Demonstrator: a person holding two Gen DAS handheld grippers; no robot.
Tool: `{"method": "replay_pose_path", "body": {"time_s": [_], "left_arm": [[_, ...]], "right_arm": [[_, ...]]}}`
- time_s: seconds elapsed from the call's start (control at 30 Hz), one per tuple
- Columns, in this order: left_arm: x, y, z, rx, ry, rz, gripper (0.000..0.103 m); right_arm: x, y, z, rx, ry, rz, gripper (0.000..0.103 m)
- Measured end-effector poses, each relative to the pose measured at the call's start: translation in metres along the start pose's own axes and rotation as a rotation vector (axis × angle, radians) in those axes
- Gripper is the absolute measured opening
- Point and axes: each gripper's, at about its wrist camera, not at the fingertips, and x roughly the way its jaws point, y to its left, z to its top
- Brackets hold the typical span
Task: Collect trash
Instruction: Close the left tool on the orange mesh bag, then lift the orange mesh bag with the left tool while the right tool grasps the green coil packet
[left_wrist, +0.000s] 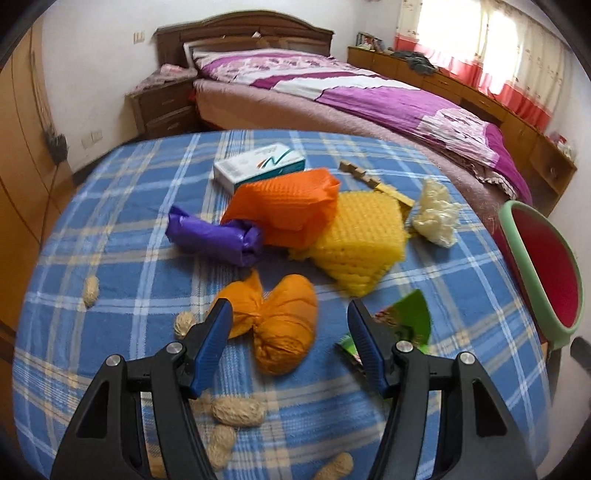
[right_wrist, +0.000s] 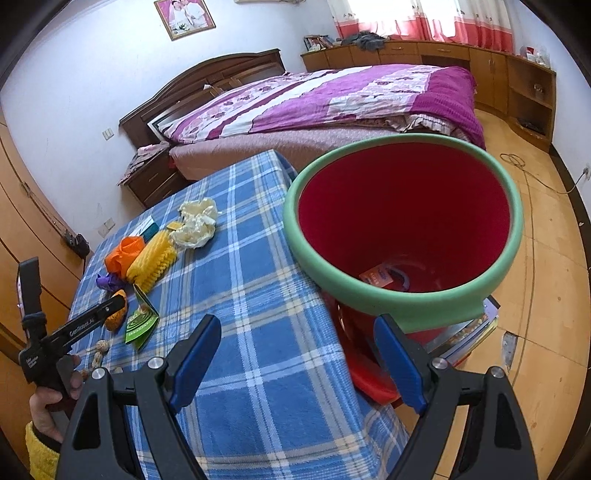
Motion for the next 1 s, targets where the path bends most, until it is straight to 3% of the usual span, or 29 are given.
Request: {"method": "replay_pose_path", "body": {"time_s": [0.23, 0.47, 0.57, 0.73, 1.0], "left_arm": [[0.014, 0.01, 0.0, -0.03, 0.042, 0.004, 0.065], [0.016, 0.002, -0.003, 0.023, 0.034, 0.053, 0.064], [0.015, 0.002, -0.003, 0.018, 0.018, 0.07, 0.049], [0.009, 0.013, -0.001, -0.032, 0.018, 0.01, 0.039], [-0.018, 0.015, -0.006, -0.043, -0.034, -0.035, 0.038]], "right_arm": [[0.01, 0.004, -0.001, -0.008, 0.022, 0.013, 0.087], [0.021, 0.008, -0.002, -0.006, 0.043, 0.04, 0.087], [0.025, 0.015, -0.004, -0.024, 0.056, 0.045, 0.087], [0.027, 0.023, -0.006, -0.042, 0.062, 0.05, 0.087], [0.029, 0.043, -0.006, -0.077, 0.072, 0.07, 0.087]]}}
